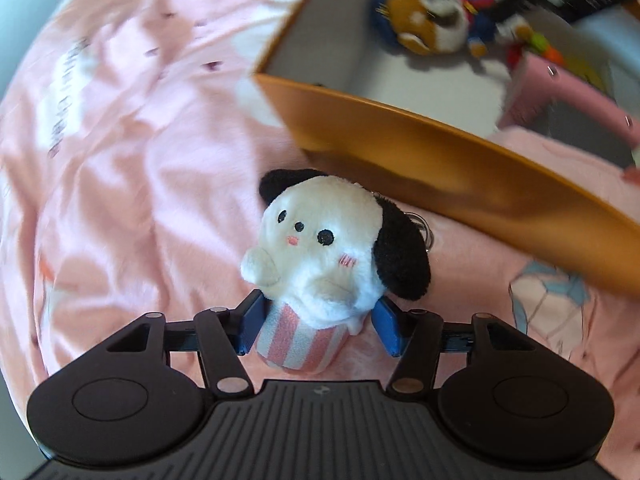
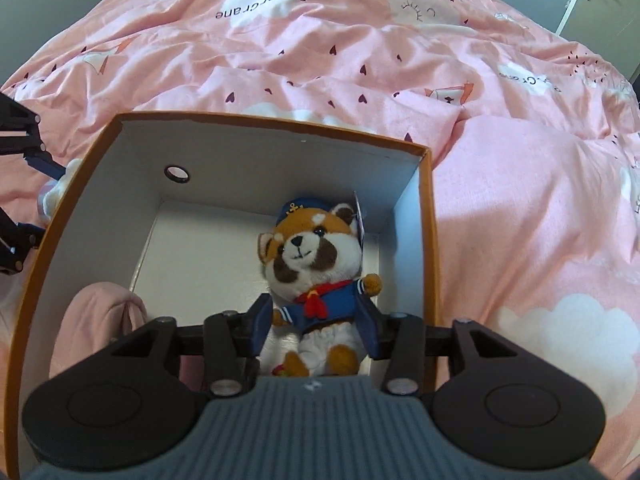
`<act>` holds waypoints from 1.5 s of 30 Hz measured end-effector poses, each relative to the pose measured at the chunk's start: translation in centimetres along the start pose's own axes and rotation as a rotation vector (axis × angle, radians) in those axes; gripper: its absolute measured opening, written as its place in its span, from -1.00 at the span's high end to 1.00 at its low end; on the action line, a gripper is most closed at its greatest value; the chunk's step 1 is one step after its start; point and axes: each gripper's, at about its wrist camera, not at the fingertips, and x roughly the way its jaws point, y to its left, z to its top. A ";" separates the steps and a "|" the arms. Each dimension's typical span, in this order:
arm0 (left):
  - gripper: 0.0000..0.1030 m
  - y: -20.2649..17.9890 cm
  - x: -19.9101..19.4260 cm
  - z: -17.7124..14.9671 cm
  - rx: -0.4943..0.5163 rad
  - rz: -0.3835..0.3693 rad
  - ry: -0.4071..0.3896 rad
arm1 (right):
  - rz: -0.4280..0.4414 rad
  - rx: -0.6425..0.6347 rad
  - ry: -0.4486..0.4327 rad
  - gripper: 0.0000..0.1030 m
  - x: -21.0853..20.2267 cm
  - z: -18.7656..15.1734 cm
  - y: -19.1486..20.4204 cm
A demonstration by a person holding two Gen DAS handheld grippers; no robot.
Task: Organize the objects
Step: 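Lower the red-panda plush into the box with the right gripper while the left grasps the striped-cup dog plush, then carry the striped-cup dog plush over the box with the left gripper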
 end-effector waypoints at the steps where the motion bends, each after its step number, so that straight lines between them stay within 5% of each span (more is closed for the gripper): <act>1: -0.23 0.4 -0.3 -0.4 -0.045 0.003 -0.020 | 0.003 0.000 -0.014 0.05 -0.6 -0.2 -0.2; 5: -0.15 1.8 -1.7 -1.5 -0.244 0.013 -0.108 | 0.013 0.025 -0.051 0.05 -2.5 -0.9 -0.6; 11: -0.08 -1.5 -4.0 -1.9 -0.440 0.093 -0.218 | 0.055 0.065 -0.077 0.06 -3.0 -2.2 0.8; 16: 0.06 -1.8 -7.5 -3.0 -0.642 0.053 -0.340 | 0.064 0.084 -0.120 0.08 -3.7 -3.3 2.0; 19: 0.06 -2.8 -7.8 -2.9 -0.674 0.048 -0.323 | 0.080 0.090 -0.131 0.08 -4.1 -3.7 2.4; 24: 0.03 -4.3 -5.7 -3.3 -0.705 0.016 -0.144 | 0.121 0.106 -0.164 0.07 -5.2 -4.8 2.8; 29: -0.42 -2.7 -4.5 -4.2 -0.811 -0.062 -0.103 | 0.106 0.130 -0.158 0.07 -4.8 -5.8 2.6; 32: -0.46 -2.3 -3.4 -4.5 -0.835 -0.111 -0.101 | 0.119 0.148 -0.172 0.07 -4.7 -6.2 2.2; 37: -0.24 -3.8 -3.7 -4.5 -0.823 -0.073 -0.155 | 0.118 0.163 -0.179 0.07 -4.6 -6.8 1.9; 45: -0.19 -6.3 -10.7 -4.6 -0.825 0.028 -0.347 | 0.122 0.176 -0.199 0.07 -4.8 -7.1 1.7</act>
